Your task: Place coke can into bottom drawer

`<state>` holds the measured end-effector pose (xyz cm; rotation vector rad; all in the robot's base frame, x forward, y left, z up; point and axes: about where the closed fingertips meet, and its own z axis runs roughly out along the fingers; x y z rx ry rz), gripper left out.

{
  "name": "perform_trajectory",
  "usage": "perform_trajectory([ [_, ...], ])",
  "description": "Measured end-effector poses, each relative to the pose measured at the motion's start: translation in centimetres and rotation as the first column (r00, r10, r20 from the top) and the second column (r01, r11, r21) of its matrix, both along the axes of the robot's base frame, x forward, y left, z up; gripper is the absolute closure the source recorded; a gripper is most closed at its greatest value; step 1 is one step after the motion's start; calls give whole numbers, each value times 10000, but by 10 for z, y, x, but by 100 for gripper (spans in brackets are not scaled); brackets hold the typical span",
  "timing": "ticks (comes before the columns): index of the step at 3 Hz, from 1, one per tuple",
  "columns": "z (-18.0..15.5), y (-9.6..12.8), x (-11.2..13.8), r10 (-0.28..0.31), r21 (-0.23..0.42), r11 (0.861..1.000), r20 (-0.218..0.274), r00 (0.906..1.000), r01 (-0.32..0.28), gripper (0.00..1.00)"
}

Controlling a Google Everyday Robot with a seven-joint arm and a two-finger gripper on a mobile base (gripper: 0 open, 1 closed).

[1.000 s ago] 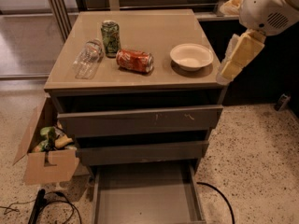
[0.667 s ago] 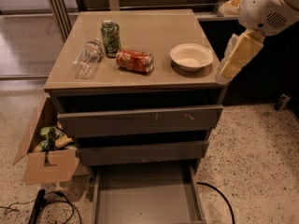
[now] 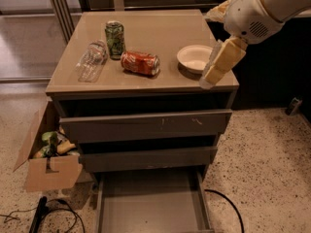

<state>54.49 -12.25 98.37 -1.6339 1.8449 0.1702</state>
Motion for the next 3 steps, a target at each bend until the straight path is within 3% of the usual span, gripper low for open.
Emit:
perform_trajectory([
  [1, -16, 51, 39, 198, 976, 9951, -202, 9996, -177, 0],
  [3, -41, 93, 82, 141, 1948, 9808, -423, 9990, -56, 0],
])
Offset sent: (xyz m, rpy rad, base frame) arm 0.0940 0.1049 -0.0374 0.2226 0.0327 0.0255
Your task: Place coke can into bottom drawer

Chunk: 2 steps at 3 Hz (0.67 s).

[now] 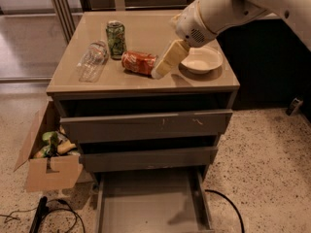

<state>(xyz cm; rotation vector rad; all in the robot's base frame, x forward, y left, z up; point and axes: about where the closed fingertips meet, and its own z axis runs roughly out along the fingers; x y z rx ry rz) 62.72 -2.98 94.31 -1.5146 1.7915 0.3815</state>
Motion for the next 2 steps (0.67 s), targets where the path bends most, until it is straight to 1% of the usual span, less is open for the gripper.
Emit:
perform_trajectory([
  [1, -25, 11, 26, -440, -154, 9989, 37, 9990, 441, 0],
  [2, -28, 15, 25, -480, -137, 9987, 112, 9988, 481, 0],
])
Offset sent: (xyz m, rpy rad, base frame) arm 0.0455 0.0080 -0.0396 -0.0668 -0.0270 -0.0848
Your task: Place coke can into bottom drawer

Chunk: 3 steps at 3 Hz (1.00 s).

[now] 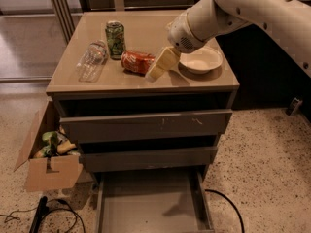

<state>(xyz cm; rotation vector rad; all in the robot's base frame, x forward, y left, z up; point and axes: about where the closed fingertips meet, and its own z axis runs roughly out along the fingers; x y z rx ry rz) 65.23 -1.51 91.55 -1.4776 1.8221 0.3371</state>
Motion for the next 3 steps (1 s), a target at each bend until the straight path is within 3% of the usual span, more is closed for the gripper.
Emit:
perform_trajectory([
  [2, -18, 24, 43, -38, 48, 10000, 444, 9990, 36, 0],
  [3, -27, 29, 65, -151, 181, 9997, 400, 9991, 144, 0],
])
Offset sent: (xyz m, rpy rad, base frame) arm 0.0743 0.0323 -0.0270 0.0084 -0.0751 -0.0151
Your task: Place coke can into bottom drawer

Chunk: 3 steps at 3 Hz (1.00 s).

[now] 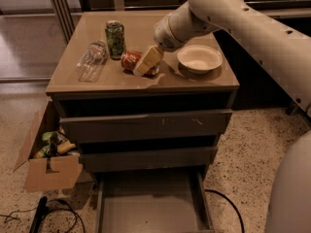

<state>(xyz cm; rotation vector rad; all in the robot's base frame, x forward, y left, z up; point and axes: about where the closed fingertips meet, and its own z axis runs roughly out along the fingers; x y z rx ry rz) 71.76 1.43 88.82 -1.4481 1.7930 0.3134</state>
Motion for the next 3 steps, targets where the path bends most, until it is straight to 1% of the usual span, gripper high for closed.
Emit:
perform_trajectory([
  [2, -23, 11, 22, 9, 278, 9996, -513, 9987, 5, 0],
  [3, -40, 13, 31, -7, 336, 9994, -883, 9961, 37, 0],
])
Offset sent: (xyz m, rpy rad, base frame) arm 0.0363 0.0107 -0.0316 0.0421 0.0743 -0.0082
